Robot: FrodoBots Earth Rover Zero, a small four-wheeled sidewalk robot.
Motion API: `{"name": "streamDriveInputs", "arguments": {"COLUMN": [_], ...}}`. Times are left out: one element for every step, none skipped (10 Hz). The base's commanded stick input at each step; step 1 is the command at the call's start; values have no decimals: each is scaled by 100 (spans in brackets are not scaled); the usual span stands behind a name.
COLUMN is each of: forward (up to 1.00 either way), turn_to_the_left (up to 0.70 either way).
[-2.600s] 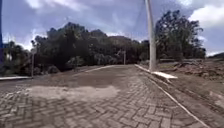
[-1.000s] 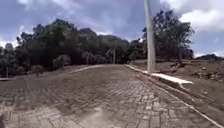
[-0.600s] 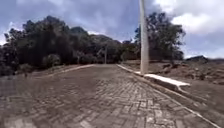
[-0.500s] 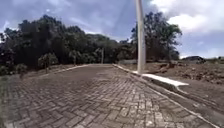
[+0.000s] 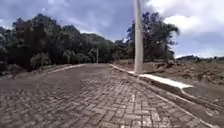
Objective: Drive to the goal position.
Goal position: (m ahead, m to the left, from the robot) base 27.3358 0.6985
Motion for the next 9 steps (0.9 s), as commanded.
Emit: {"name": "streamDriveInputs", "arguments": {"forward": [85, 85, 85, 85, 85, 85, 85, 85, 85], "turn_to_the_left": [0, 13, 15, 11, 18, 0, 0, 0, 0]}}
